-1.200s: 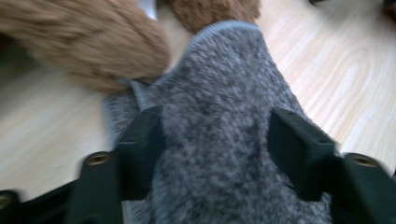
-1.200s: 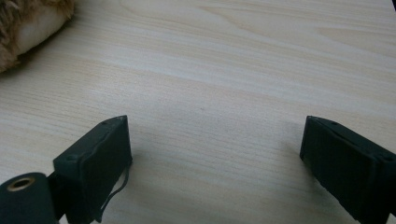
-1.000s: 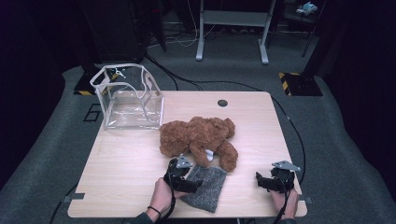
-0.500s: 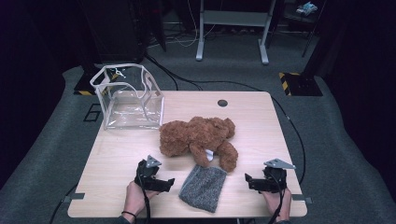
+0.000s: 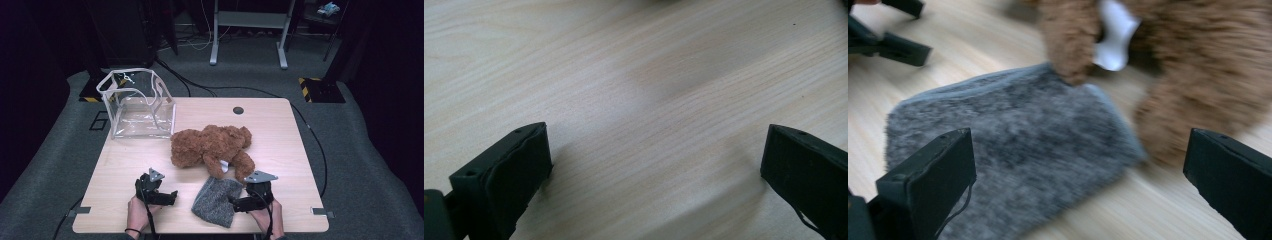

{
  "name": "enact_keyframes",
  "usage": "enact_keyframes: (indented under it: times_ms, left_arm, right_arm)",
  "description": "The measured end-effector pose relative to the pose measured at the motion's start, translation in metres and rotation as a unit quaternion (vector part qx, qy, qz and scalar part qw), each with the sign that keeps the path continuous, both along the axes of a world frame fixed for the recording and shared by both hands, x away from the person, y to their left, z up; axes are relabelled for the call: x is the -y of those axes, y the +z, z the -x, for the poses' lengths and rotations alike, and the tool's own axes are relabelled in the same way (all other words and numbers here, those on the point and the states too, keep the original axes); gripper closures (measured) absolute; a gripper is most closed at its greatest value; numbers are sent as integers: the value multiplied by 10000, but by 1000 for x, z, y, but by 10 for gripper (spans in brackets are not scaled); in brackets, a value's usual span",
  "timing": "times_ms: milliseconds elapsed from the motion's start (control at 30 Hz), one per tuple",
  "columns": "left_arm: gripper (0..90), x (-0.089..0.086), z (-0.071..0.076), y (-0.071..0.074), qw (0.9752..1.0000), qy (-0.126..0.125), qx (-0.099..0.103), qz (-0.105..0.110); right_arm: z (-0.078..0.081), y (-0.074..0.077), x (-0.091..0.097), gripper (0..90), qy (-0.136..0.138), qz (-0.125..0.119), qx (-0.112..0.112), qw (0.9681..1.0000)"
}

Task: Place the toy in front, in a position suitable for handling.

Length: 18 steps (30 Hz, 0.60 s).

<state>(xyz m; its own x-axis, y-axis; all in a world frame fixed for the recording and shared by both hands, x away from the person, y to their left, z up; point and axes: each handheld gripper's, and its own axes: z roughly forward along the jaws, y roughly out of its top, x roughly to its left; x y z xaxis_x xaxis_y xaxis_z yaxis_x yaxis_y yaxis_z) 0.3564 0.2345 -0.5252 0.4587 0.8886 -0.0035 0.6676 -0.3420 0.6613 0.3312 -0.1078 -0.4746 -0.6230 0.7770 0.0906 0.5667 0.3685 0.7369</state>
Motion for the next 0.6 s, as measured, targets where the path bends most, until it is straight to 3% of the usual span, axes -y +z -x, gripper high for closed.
enact_keyframes:
  times_ms: [267,433,600]
  left_arm:
    - [0,-5,3,-6,9993,30,336,147]
    - [0,-5,4,-6,9992,56,358,137]
    - [0,-4,4,-7,9992,61,374,158]
  right_arm:
    - [1,-9,-40,55,540,169,-50,9984]
    - [-1,-19,-46,92,555,308,-177,9978]
    - [-1,-30,-48,200,570,517,-187,9969]
